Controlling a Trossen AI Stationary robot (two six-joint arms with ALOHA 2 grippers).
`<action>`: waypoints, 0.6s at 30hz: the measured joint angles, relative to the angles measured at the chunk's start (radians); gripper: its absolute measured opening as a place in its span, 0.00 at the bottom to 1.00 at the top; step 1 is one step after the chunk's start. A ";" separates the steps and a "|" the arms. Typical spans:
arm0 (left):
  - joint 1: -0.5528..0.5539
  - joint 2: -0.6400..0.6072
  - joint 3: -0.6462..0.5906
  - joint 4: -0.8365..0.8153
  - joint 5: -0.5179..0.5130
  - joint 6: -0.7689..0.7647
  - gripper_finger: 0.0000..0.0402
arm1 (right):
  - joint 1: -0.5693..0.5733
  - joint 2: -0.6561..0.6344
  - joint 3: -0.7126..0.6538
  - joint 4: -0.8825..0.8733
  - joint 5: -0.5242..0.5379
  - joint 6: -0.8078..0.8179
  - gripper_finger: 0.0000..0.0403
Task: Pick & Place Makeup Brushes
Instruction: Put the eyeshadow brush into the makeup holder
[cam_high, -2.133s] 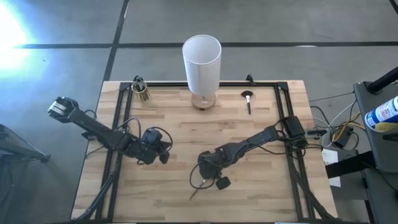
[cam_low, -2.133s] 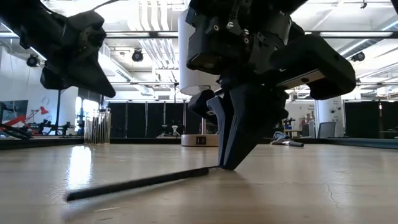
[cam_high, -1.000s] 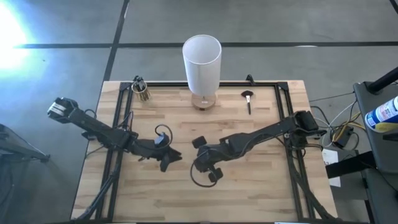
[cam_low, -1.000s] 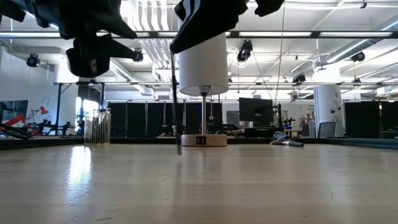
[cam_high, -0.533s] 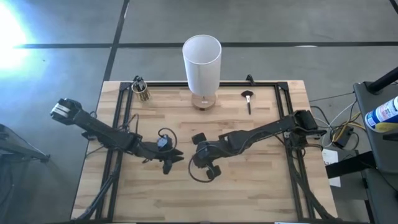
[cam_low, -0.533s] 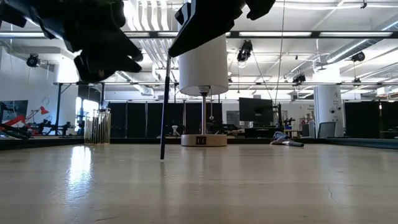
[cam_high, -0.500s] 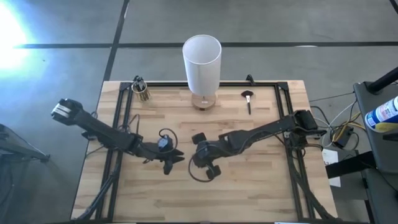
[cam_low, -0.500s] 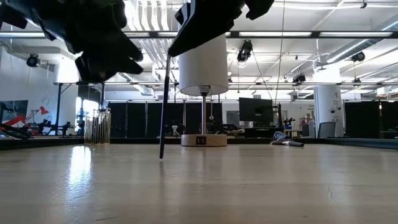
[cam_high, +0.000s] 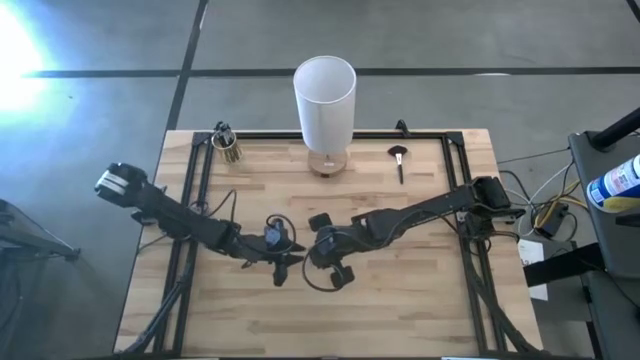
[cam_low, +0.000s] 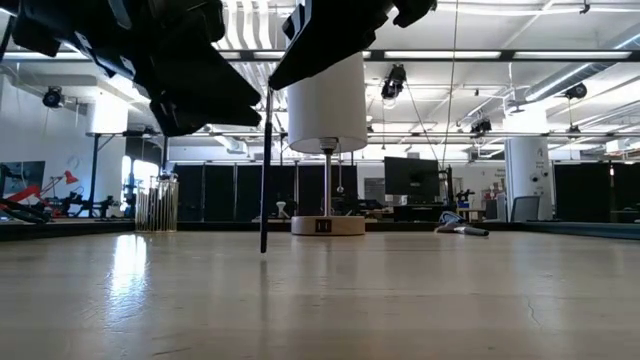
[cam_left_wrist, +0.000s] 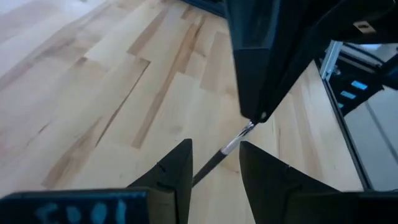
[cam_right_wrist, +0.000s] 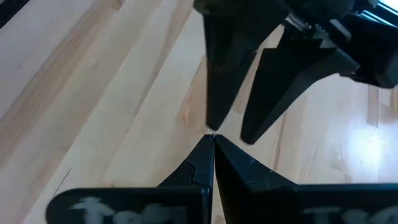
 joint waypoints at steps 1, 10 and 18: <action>0.000 0.009 0.008 0.000 0.000 0.011 0.31 | 0.000 0.000 0.000 0.000 0.000 0.000 0.02; 0.000 0.067 0.056 -0.001 0.023 0.055 0.31 | -0.002 0.000 0.000 0.011 0.000 0.000 0.02; 0.001 0.085 0.064 0.001 0.026 0.054 0.31 | -0.006 0.000 0.000 0.014 0.000 0.000 0.02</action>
